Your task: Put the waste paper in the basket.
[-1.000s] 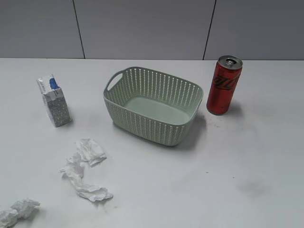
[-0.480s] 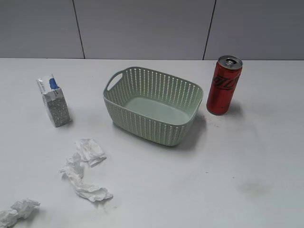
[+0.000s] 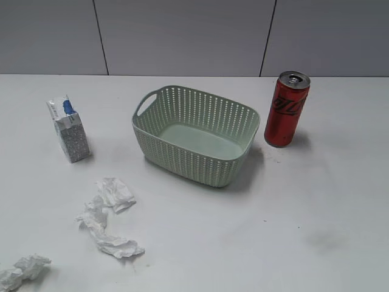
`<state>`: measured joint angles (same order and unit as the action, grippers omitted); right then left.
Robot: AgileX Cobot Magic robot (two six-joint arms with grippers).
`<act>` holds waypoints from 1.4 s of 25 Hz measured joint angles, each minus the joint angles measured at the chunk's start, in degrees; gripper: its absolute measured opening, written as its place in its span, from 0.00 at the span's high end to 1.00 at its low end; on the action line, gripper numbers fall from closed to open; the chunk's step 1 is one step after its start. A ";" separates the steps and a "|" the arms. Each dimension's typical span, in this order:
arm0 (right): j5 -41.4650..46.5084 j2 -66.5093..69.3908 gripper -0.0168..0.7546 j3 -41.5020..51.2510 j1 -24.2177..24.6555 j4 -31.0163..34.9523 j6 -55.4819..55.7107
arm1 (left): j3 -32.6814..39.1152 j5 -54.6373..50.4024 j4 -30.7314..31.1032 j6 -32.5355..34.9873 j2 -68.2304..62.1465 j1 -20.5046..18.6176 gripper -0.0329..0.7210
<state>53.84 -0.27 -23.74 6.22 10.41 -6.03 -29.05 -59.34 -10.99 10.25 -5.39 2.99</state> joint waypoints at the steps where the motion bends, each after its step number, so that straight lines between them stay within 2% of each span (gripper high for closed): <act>1: 0.00 0.00 0.22 0.00 0.00 0.00 0.00 | -0.24 -0.31 -1.06 2.30 -2.47 0.00 0.07; 6: 0.00 0.00 0.22 0.00 0.00 0.00 0.00 | -0.72 -0.06 -5.43 7.57 -16.30 3.57 0.08; 13: 0.00 0.00 0.22 0.00 0.00 0.00 0.00 | -2.19 1.07 -4.72 12.60 -34.32 12.29 0.12; 18: 0.00 0.00 0.22 0.00 0.00 0.00 0.00 | -2.93 2.16 -0.62 14.47 -44.98 19.24 0.13; 22: 0.00 0.00 0.22 0.00 0.00 0.00 0.00 | -2.93 5.91 2.50 14.53 -52.92 23.34 0.13; 28: 0.00 0.00 0.22 0.00 0.00 0.00 0.00 | -3.00 14.85 4.71 14.72 -65.14 24.17 0.14; 35: 0.00 0.00 0.22 0.00 0.00 0.00 0.00 | -3.16 20.52 5.21 14.72 -76.81 24.22 0.14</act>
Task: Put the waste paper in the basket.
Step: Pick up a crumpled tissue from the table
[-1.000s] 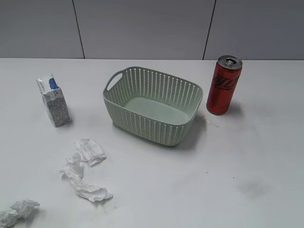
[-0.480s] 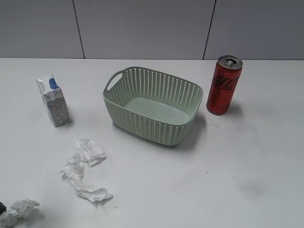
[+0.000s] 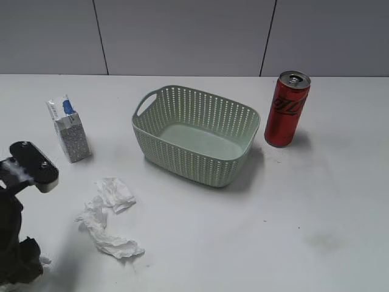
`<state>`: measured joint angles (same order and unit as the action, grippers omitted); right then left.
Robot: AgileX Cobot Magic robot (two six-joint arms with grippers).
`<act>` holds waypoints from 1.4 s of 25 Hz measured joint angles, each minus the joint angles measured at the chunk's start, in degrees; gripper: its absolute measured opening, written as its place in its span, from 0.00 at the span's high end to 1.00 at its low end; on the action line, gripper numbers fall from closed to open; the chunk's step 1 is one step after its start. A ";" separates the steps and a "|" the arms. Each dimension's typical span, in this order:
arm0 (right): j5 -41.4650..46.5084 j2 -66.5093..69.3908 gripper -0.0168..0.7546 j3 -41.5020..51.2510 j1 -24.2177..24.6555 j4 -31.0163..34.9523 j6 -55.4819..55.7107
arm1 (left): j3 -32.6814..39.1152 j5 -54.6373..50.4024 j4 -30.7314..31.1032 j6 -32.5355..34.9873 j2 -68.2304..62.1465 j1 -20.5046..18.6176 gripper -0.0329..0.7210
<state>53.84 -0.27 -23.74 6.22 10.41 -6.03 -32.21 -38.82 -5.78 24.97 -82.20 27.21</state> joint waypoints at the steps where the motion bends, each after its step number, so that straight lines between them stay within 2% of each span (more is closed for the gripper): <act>1: 0.00 0.00 0.22 0.00 0.00 0.00 0.00 | -0.01 0.36 -0.06 0.00 -1.19 0.00 0.14; 12: 0.00 0.00 0.22 0.00 0.00 0.00 0.00 | -0.13 4.00 -0.17 0.00 -11.52 0.00 0.17; 17: 0.00 0.00 0.22 0.00 0.00 0.00 0.00 | -0.38 4.13 0.08 -0.24 -12.42 0.00 0.23; 21: 0.00 0.00 0.22 0.00 0.00 0.00 0.00 | -0.38 4.31 0.28 -0.64 -12.46 0.00 0.36; 27: 0.00 0.00 0.22 0.00 0.00 0.00 0.00 | -0.52 4.25 -0.01 -0.64 -12.49 0.00 0.79; 29: 0.00 0.00 0.22 0.00 0.00 0.00 0.00 | -0.89 3.71 -0.33 -1.08 -12.32 0.00 0.88; 31: 0.00 0.00 0.22 0.00 0.00 0.00 0.00 | -1.69 2.45 -0.55 -1.78 -11.37 0.00 0.92; 35: 0.00 0.00 0.22 0.00 0.00 0.00 0.00 | -6.06 -2.55 -0.60 -1.92 -7.96 0.00 0.94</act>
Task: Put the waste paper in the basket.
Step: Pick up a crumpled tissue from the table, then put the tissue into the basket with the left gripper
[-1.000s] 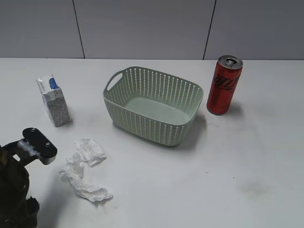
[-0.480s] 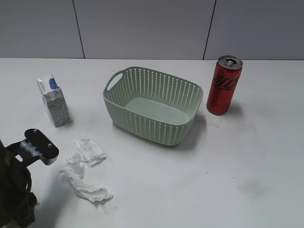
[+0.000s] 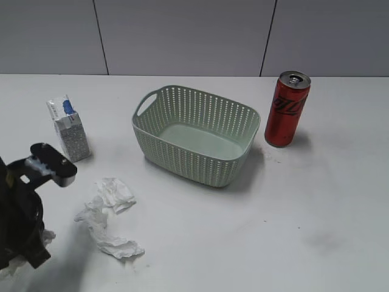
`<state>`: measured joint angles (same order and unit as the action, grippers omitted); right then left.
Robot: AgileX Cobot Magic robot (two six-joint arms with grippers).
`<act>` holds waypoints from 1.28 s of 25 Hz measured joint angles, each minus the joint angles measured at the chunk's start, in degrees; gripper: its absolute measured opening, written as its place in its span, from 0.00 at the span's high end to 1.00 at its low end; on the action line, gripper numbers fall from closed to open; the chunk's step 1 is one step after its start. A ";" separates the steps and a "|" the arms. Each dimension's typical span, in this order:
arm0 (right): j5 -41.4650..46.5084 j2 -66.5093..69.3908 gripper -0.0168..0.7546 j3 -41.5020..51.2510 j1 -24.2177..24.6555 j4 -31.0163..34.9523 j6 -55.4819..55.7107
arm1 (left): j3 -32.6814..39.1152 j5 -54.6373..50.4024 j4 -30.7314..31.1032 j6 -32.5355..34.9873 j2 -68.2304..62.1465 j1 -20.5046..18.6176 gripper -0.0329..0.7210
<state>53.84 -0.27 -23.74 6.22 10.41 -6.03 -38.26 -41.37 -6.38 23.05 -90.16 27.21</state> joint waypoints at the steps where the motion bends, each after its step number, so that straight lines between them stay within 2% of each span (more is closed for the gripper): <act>1: 0.00 0.00 0.22 0.00 0.00 0.00 0.00 | -1.67 -1.44 0.00 0.00 0.94 0.00 0.93; 6: 0.00 0.00 0.22 0.00 0.00 0.00 0.00 | -11.49 -3.93 -3.57 0.00 4.95 0.00 0.93; 9: 0.00 0.00 0.22 0.00 0.00 0.00 0.00 | -17.01 0.97 -8.76 0.00 6.09 0.00 0.93; 13: 0.00 0.00 0.22 0.00 0.00 0.00 0.00 | -20.86 15.66 -17.11 0.00 6.28 0.00 0.93; 18: 0.00 0.00 0.22 0.00 0.00 0.00 0.00 | -21.06 34.46 -25.96 -0.05 5.72 0.30 0.93; 21: 0.00 0.00 0.22 0.00 0.00 0.00 0.00 | -21.06 43.20 -26.85 -0.05 4.13 2.12 0.93; 25: 0.00 0.00 0.22 0.00 0.00 0.00 0.00 | -21.06 54.26 -23.74 -0.05 0.58 6.36 0.93; 32: 0.00 0.00 0.22 0.00 0.00 0.00 0.00 | -21.11 65.93 -22.18 -0.05 -8.02 12.16 0.93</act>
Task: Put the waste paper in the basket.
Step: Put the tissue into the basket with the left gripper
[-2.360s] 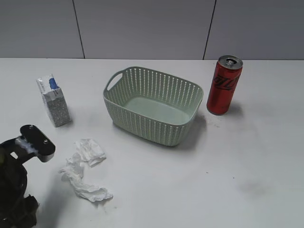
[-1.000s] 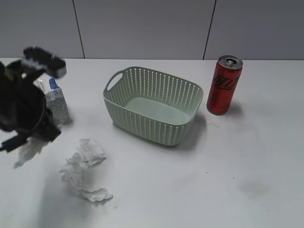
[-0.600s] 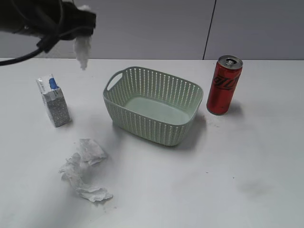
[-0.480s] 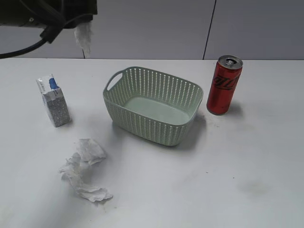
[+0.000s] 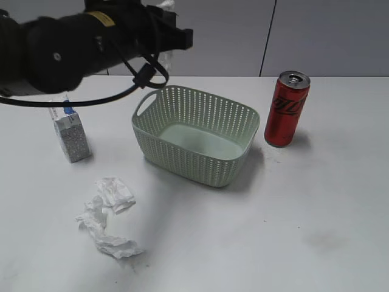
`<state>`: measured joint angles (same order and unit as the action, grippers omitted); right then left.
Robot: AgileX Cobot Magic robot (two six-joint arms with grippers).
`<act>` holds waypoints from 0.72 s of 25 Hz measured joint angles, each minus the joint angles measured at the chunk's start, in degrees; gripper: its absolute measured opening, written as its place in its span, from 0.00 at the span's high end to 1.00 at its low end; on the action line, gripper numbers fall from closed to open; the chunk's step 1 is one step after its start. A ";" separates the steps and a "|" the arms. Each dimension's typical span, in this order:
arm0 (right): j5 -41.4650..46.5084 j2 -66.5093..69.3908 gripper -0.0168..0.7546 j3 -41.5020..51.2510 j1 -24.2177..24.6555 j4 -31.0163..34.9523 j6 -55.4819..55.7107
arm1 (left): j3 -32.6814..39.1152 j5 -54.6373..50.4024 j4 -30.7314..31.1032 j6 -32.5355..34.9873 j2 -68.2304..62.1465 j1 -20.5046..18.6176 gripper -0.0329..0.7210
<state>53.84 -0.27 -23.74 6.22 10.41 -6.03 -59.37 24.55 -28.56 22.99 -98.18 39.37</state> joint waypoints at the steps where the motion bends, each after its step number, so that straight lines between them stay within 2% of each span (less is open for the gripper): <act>1: 0.00 0.00 0.22 0.00 0.00 0.00 0.00 | 0.00 1.24 0.06 0.00 -1.30 0.37 0.93; 7: 0.00 0.00 0.22 0.00 0.00 0.00 0.00 | 0.00 4.98 0.16 0.00 -7.93 0.78 0.93; 11: 0.00 0.00 0.22 0.00 0.00 0.00 0.00 | 0.00 5.40 0.89 0.00 -10.44 0.78 0.87; 14: 0.00 0.00 0.22 0.00 0.00 0.00 0.00 | 0.00 5.68 4.17 0.00 -11.60 0.78 0.73; 17: 0.00 0.00 0.22 0.00 0.00 0.00 0.00 | 0.00 5.72 6.79 0.00 -12.30 0.78 0.47; 18: 0.00 0.00 0.22 0.00 0.00 0.00 0.00 | 0.00 5.72 7.02 0.00 -12.36 0.78 0.36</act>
<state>53.84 -0.27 -23.74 6.22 10.41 -6.03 -59.37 30.28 -21.54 22.99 -110.54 40.15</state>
